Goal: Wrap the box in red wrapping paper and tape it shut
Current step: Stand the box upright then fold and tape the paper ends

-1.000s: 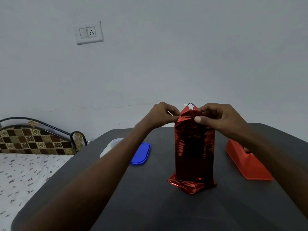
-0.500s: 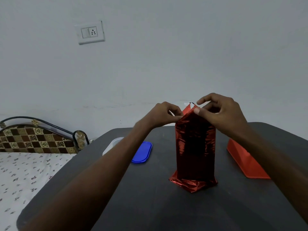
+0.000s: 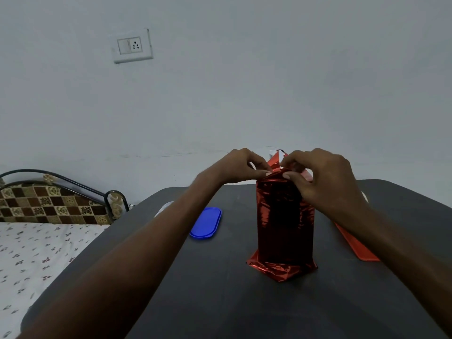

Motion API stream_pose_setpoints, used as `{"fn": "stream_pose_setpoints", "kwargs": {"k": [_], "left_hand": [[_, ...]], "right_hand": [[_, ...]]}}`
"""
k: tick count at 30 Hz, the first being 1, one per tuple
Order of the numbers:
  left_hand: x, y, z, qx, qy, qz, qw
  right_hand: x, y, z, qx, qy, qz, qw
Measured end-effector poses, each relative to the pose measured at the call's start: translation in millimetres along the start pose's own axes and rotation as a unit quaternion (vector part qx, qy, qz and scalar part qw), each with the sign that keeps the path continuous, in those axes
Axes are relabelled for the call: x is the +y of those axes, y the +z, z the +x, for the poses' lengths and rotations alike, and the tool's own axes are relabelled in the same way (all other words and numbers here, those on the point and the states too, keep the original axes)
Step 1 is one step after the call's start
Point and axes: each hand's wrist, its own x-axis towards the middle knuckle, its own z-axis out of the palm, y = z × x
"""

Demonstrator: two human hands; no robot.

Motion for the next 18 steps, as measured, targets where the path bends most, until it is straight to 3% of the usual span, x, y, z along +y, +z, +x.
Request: {"fn": "stream_pose_setpoints", "kwargs": {"k": [11, 18], "left_hand": [[4.8, -6.5, 13.9, -0.073, -0.022, 0.042, 0.996], [2.8, -7.4, 17.6, -0.079, -0.027, 0.041, 0.996]], "right_hand": [[-1.5, 11.6, -27.0, 0.021, -0.047, -0.062, 0.997], [-8.7, 14.7, -32.1, 0.056, -0.019, -0.074, 0.995]]}}
